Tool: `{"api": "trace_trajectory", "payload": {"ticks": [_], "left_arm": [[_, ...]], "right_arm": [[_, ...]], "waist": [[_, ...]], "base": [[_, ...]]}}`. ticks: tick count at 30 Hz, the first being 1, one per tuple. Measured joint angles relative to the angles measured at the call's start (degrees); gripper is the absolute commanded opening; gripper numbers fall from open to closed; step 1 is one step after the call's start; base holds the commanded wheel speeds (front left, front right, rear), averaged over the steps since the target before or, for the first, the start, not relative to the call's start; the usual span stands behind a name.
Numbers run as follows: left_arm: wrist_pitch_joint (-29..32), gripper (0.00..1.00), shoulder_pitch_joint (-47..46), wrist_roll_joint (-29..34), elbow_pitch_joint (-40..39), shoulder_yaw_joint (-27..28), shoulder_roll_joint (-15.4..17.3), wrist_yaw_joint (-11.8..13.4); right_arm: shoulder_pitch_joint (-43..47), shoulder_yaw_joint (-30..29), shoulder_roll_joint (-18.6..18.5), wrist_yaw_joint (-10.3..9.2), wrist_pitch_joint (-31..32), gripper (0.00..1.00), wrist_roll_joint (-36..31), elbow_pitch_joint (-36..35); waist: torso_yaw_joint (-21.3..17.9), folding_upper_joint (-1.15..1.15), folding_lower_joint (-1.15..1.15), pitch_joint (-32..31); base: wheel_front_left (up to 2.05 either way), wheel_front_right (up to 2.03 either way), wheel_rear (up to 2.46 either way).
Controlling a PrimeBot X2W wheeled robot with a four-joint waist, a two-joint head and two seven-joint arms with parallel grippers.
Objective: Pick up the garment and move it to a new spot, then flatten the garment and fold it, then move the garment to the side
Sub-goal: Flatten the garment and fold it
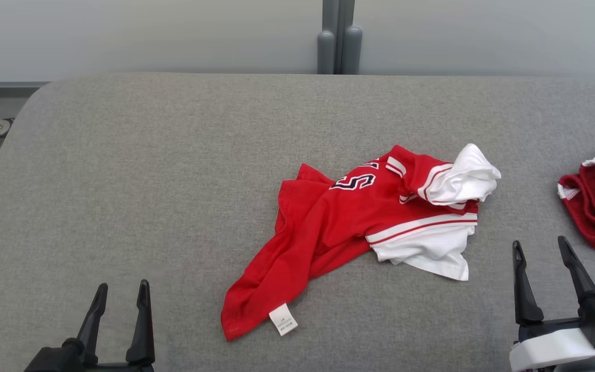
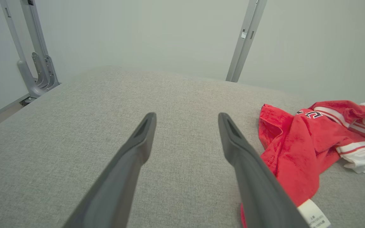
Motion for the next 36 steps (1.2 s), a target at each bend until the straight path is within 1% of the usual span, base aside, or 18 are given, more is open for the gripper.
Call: {"api": "trace_trajectory", "payload": {"ticks": [6, 11, 17, 28, 36], "left_arm": [[0.0, 1.0, -2.05, 0.53, 1.51, -1.38, 0.1, 0.0], [0.0, 1.0, -3.27, -0.3, 2.35, -4.24, 0.43, 0.0], [0.0, 1.0, -4.25, -1.04, 3.19, -5.55, 0.96, 0.0], [0.0, 1.0, -4.66, -1.76, 5.05, -5.3, 1.59, 0.0], [0.0, 1.0, -4.64, -1.83, 5.63, -5.87, 1.66, 0.0]], "right_arm": [[0.59, 1.81, 0.02, 0.0, 0.0, 1.0, 0.02, 1.74], [0.97, 1.79, 0.02, 0.0, 0.0, 1.0, 1.36, 3.82], [0.88, 1.89, 0.02, 0.0, 0.0, 1.0, 2.14, 5.37], [0.63, 1.88, 0.01, 0.0, 0.0, 1.0, 2.13, 6.01], [0.52, 2.11, 0.0, 0.0, 0.0, 1.0, 1.93, 6.11]], "waist": [[1.97, 0.0, 0.0, -1.03], [2.69, 0.0, 0.0, -1.68], [1.07, 0.0, 0.0, -1.73], [-3.02, 0.0, 0.0, -1.69], [-4.6, 0.0, 0.0, -1.89]], "base": [[0.0, 0.0, 0.0], [0.0, 0.0, 0.0], [0.0, 0.0, 0.0], [0.0, 0.0, 0.0], [0.0, 0.0, 0.0]]}}
